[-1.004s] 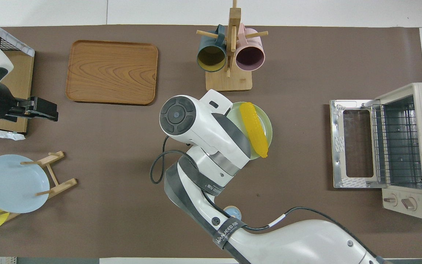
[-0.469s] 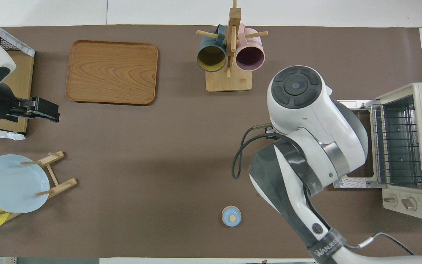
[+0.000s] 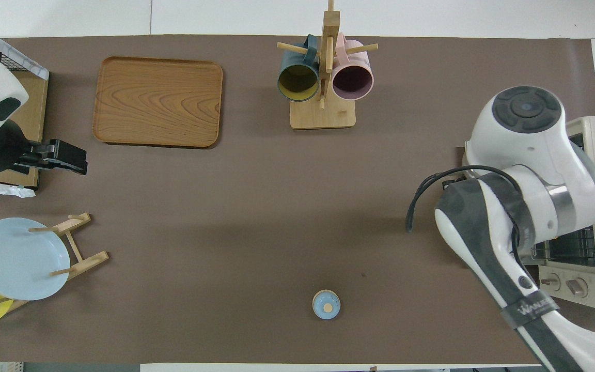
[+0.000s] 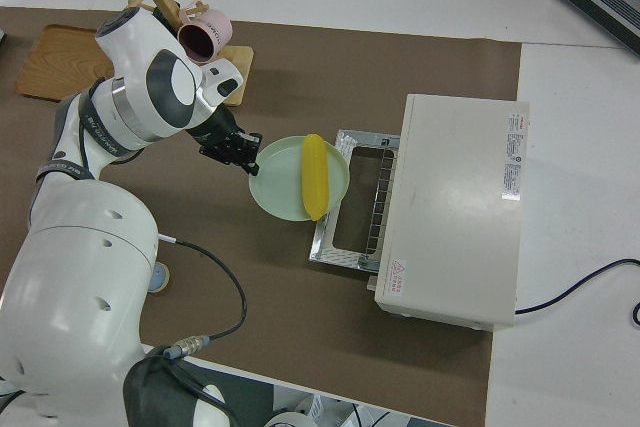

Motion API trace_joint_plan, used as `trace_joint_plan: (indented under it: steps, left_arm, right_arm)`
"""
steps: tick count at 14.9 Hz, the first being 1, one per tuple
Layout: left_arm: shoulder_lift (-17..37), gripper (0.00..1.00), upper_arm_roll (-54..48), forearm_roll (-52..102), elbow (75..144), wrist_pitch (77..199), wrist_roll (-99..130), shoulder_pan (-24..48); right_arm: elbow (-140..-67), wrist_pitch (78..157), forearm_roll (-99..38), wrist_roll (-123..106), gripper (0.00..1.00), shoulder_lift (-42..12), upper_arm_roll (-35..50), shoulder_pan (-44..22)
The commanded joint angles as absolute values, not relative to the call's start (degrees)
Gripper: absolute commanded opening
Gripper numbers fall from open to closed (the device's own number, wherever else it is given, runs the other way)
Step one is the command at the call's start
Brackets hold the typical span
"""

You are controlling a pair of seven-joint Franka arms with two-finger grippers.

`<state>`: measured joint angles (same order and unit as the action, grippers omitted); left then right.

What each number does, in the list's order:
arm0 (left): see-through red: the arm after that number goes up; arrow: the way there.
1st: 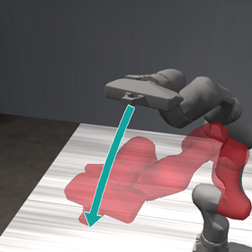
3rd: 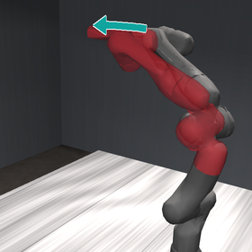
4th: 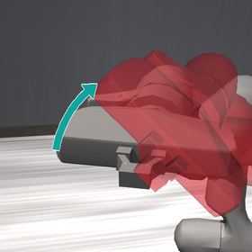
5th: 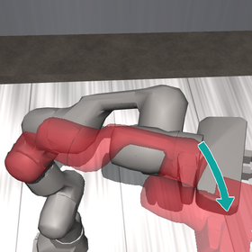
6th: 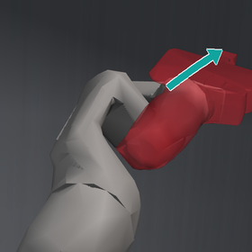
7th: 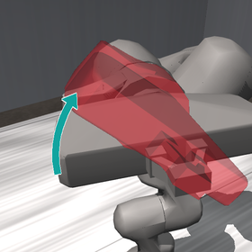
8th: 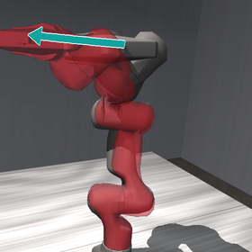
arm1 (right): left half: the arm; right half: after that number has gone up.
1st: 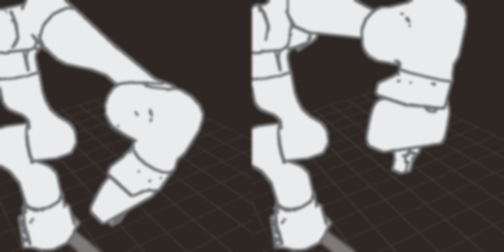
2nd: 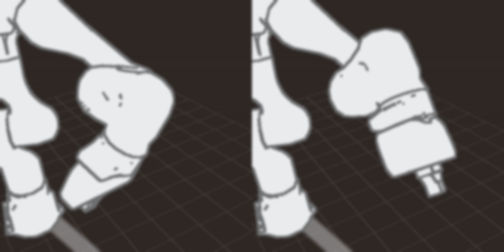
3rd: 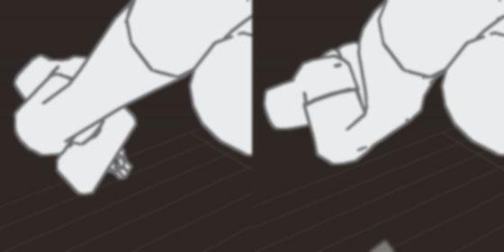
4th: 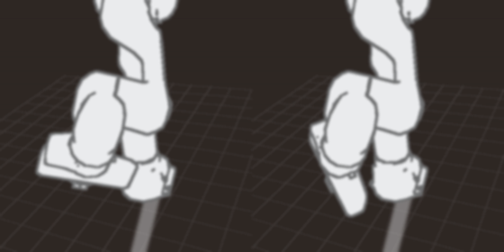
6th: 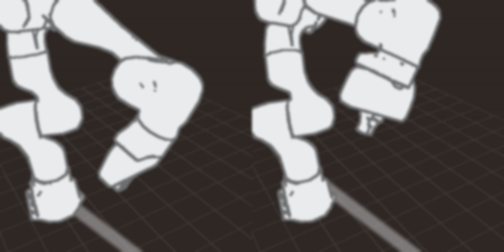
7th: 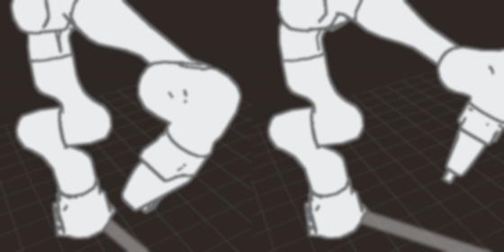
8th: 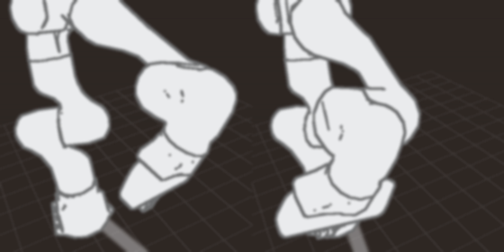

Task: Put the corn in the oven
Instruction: 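Lift the corn and carry it into the open oven with the right gripper, then lower the corn inside the oven and open the right gripper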

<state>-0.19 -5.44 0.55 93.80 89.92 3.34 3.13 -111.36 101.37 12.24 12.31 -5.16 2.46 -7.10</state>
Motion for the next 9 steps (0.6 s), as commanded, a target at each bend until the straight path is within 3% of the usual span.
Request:
trace_joint_plan:
  steps: [1, 4, 9]
  left_arm:
    - [-1.8, 1.00, -5.4, -0.3, 95.6, 90.9, 3.2, 3.0]
    - [-1.9, 1.00, -5.5, -0.4, 95.6, 90.5, 3.1, 2.8]
    - [-2.0, 1.00, -5.5, -0.1, 95.6, 90.7, 2.8, 2.5]
  right_arm:
    - [-117.2, 107.4, 13.1, 7.3, 0.00, -2.6, 3.2, -2.4]
    - [-121.5, 114.1, 13.1, 2.3, 0.00, -1.7, 3.2, 1.8]
    - [-122.6, 115.6, 13.1, -1.0, 0.00, -1.5, 3.1, 5.1]
